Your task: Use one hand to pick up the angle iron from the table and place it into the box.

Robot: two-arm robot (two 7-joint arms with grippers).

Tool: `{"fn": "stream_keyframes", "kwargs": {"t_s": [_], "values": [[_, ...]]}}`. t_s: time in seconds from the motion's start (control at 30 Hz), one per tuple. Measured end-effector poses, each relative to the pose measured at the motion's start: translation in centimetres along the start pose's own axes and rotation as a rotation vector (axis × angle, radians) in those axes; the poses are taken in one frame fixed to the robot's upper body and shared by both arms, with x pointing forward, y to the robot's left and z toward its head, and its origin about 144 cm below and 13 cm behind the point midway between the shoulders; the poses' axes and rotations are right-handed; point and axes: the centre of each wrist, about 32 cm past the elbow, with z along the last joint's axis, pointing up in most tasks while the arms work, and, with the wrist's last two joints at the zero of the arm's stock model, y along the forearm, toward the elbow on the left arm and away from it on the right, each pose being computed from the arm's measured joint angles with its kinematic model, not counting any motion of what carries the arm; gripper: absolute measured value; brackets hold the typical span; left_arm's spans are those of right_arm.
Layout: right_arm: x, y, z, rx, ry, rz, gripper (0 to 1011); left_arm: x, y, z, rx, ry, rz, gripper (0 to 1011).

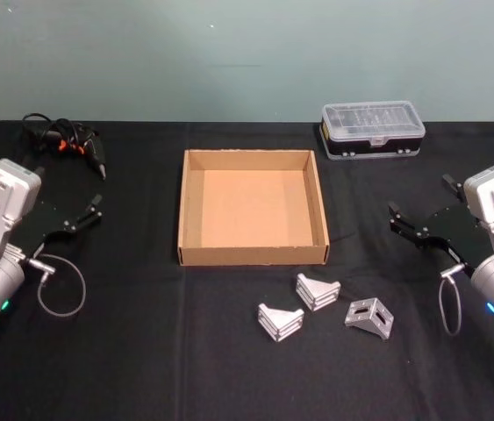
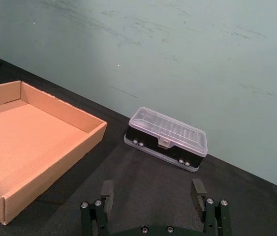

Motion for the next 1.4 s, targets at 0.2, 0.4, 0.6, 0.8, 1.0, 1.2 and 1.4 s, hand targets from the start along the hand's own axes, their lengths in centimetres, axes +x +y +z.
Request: {"fn": "stream_keyframes", "kwargs": {"t_s": [0.2, 0.4, 0.6, 0.8, 1.0, 1.2, 1.4], "values": [[0.0, 0.0, 0.0, 0.0, 0.0, 0.0, 1002, 0.0, 0.0, 0.0, 0.0, 0.0, 0.0, 1011], [0.1, -0.1, -0.1, 0.001, 0.004, 0.003, 1002, 0.0, 0.0, 0.0, 0.0, 0.0, 0.0, 1011], [0.3, -1.3, -0.1, 0.013, 0.021, 0.05, 1002, 0.0, 0.0, 0.0, 0.0, 0.0, 0.0, 1012], [0.5, -2.5, 0.4, 0.012, 0.021, 0.109, 1002, 0.0, 0.0, 0.0, 0.0, 0.0, 0.0, 1011], [0.8, -4.2, 1.1, -0.003, 0.01, 0.187, 1002, 0.0, 0.0, 0.0, 0.0, 0.0, 0.0, 1011], [1.5, -5.7, 1.7, -0.041, -0.006, 0.266, 1002, 0.0, 0.0, 0.0, 0.0, 0.0, 0.0, 1011], [2.0, -6.9, 2.6, -0.076, -0.034, 0.379, 1002, 0.0, 0.0, 0.0, 0.0, 0.0, 0.0, 1011]]}}
